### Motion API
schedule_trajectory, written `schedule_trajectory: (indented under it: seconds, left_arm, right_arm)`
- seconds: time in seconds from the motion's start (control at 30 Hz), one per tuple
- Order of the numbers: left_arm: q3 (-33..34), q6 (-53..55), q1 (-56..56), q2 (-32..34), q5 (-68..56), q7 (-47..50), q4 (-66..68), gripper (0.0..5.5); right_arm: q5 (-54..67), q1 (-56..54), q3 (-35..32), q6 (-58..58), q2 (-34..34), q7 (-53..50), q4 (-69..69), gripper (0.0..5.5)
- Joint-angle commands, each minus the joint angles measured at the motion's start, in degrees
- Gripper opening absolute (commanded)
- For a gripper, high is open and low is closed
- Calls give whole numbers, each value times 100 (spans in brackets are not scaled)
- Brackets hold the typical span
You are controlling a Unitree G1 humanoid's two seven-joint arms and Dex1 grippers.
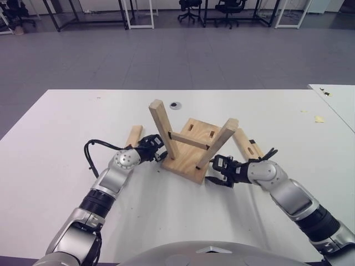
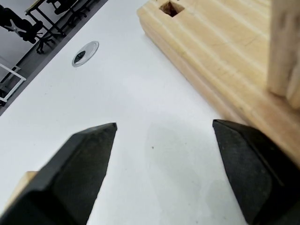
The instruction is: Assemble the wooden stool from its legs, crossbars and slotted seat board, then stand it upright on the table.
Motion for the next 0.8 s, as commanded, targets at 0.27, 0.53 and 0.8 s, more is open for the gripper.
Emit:
schedule_trajectory:
  seconds: [0.27, 0.53, 0.8]
  left_arm:
    - [1735, -1643, -108, 881, -1531, -1855, 1049, 379]
    - [526, -653, 1726, 2048, -739, -3017, -1836, 379]
    - [28, -1296, 25, 556, 187, -1683, 468, 379]
  right_arm:
    - [713, -214, -1298, -918, -760, 979, 614, 306]
    - [-869, -2295, -913, -2976, 404, -298, 4616, 306]
    - [-505, -1413, -696, -2942, -119, 1541, 3793, 306]
